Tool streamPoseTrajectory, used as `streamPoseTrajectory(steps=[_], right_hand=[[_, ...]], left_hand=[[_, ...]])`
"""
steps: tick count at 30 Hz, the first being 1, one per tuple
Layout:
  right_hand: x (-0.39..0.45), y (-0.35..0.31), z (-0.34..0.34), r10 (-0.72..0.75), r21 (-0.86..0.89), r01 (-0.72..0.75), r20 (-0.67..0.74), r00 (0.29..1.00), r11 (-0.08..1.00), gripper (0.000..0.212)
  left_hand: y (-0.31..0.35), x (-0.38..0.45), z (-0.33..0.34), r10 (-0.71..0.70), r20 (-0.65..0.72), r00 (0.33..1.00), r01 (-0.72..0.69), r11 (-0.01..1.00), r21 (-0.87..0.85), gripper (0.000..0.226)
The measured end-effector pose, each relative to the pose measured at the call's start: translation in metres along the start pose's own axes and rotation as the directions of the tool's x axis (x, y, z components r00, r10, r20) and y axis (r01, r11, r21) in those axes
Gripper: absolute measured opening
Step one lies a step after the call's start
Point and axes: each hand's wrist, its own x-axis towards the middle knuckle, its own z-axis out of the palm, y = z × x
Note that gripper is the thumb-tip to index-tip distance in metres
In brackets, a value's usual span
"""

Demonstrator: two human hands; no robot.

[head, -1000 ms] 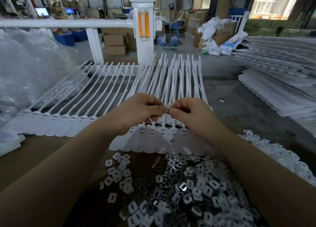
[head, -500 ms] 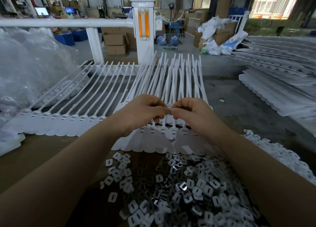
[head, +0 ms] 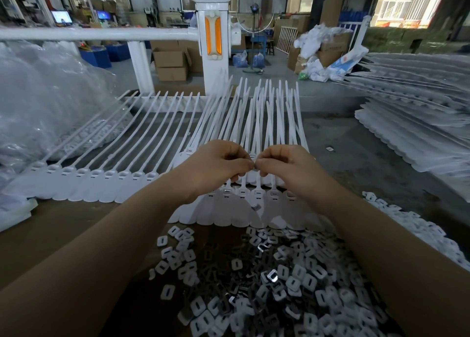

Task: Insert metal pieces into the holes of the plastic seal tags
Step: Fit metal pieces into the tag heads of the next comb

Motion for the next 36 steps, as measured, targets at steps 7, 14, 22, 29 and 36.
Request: streamPoseTrajectory(steps=[7,14,22,29,36], right_hand=[[0.003,0.001,-0.006,0.075,-0.085,-0.077,-0.027,0.997,0.993,0.012],[0.005,0.006,-0.03,0.276,-0.277,-0.248,0.067,0.959,0.928,0.01],[0.002,0.004,-0.04,0.291,-0.405,-0.208,0.154,0.944,0.89,0.01],[0.001,0.003,-0.039,0.274,-0.418,-0.173,0.194,0.942,0.892,0.012],[0.001,0.002,-0.035,0.283,-0.466,-0.175,0.173,0.943,0.867,0.012]], left_hand=[[-0.005,0.001,0.004,0.023,0.079,0.997,-0.035,0.987,0.16,0.007],[-0.015,0.002,0.003,0.015,0.117,0.993,-0.084,0.786,0.612,0.016],[-0.02,0.007,0.0,0.026,0.106,0.994,-0.085,0.791,0.605,0.012],[-0.022,0.008,-0.002,0.028,0.108,0.994,-0.092,0.758,0.646,0.01],[-0.023,0.008,0.0,0.023,0.115,0.993,-0.093,0.752,0.652,0.011]])
